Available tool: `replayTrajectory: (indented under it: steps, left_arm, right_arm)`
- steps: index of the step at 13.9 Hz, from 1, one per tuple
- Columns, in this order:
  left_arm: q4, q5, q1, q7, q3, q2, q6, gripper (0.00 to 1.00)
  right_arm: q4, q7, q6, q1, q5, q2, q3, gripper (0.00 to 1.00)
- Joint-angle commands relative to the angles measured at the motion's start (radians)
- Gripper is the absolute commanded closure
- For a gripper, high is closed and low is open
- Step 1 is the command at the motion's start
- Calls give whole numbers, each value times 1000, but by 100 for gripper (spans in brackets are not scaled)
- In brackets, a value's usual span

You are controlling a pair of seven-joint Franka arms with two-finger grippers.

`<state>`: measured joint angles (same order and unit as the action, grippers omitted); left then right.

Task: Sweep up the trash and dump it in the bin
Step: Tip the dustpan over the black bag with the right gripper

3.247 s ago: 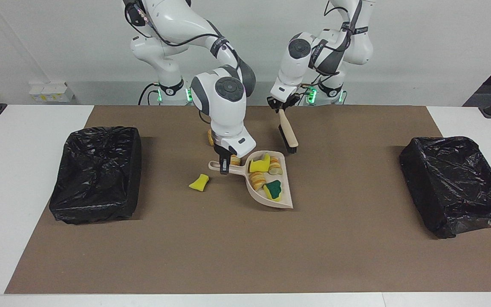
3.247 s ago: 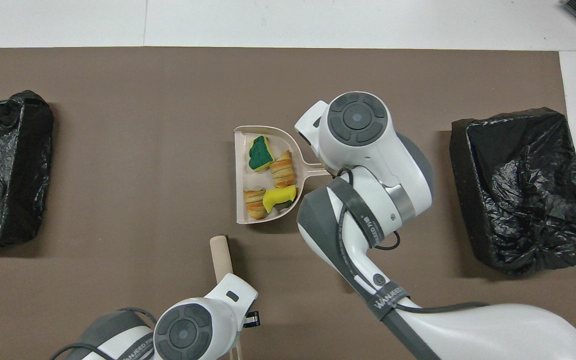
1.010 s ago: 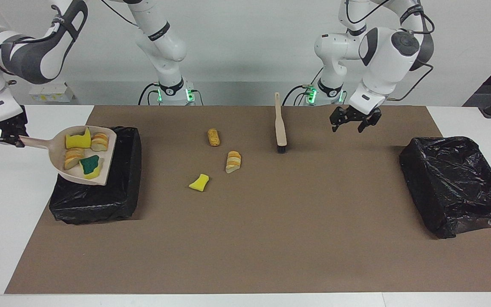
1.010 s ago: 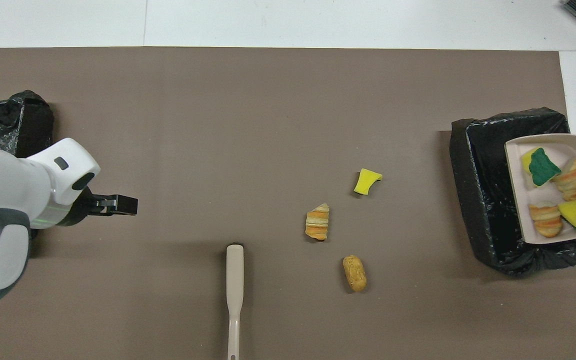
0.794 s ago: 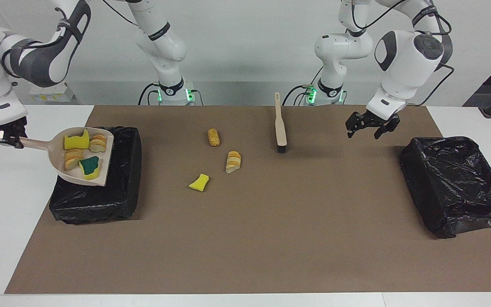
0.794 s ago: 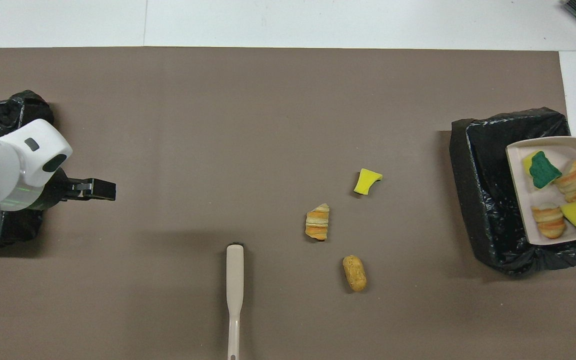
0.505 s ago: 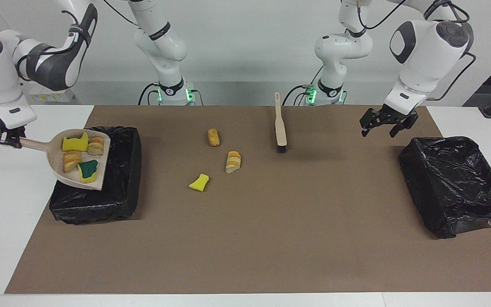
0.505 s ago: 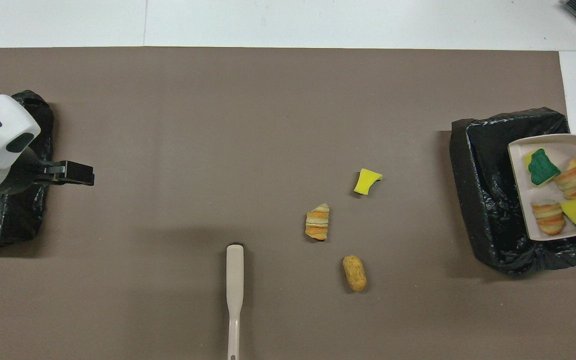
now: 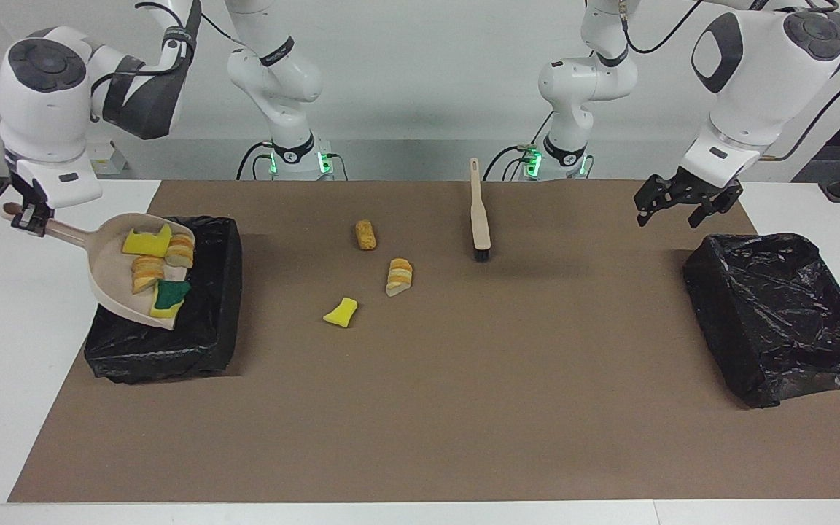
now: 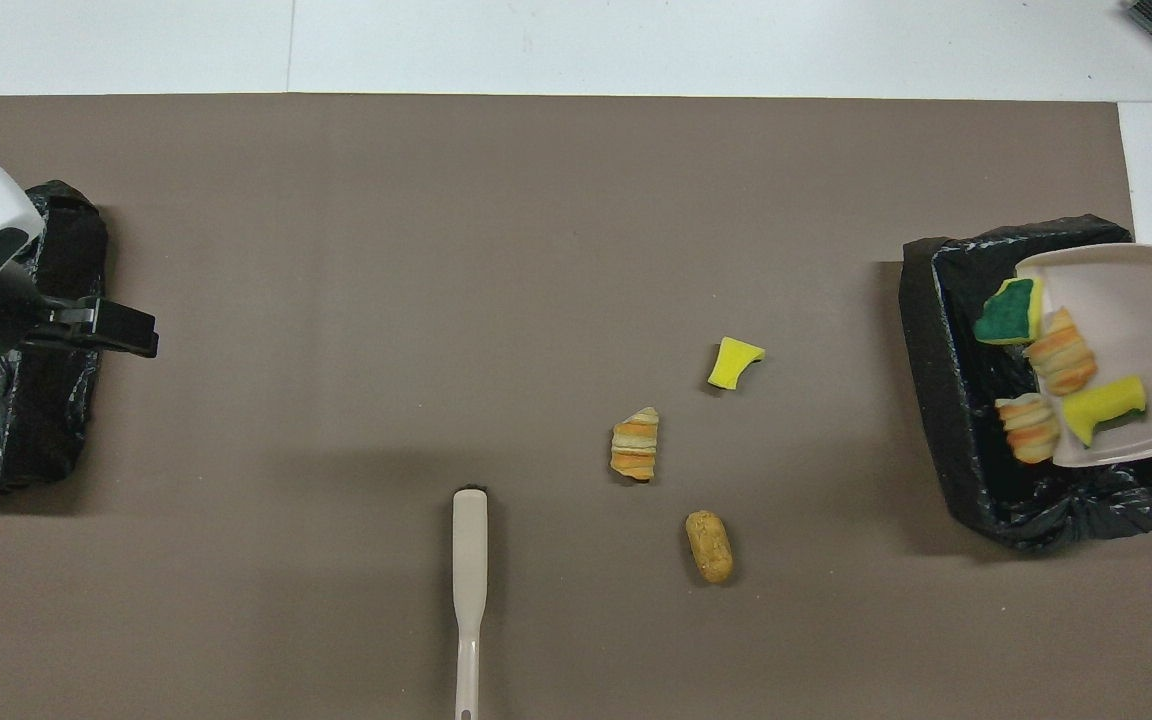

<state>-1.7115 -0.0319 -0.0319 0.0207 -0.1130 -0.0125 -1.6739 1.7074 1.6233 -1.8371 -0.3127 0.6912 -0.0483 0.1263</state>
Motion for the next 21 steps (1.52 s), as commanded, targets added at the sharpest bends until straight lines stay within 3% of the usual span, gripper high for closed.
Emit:
replayTrajectory:
  steps: [1, 8, 11, 14, 17, 21]
  left_arm:
    - [-42, 14, -11, 28, 4, -32, -20, 0]
    - [-30, 12, -29, 18, 7, -24, -18, 0]
    - [-30, 12, -28, 18, 7, -24, -18, 0]
    - [-30, 12, -29, 18, 7, -24, -18, 0]
    - [-30, 12, -29, 18, 7, -24, -18, 0]
    - [-30, 12, -29, 18, 7, -24, -18, 0]
  right_arm:
    - [29, -57, 18, 21, 97, 25, 1, 100]
    - [15, -51, 29, 46, 166, 31, 9, 100]
    - [-35, -57, 30, 47, 143, 18, 10, 100]
    - [-83, -88, 29, 47, 23, -7, 10, 100]
    - [-86, -319, 26, 58, -148, -12, 12, 100]
    - [-100, -710, 38, 197, -303, -21, 12, 100]
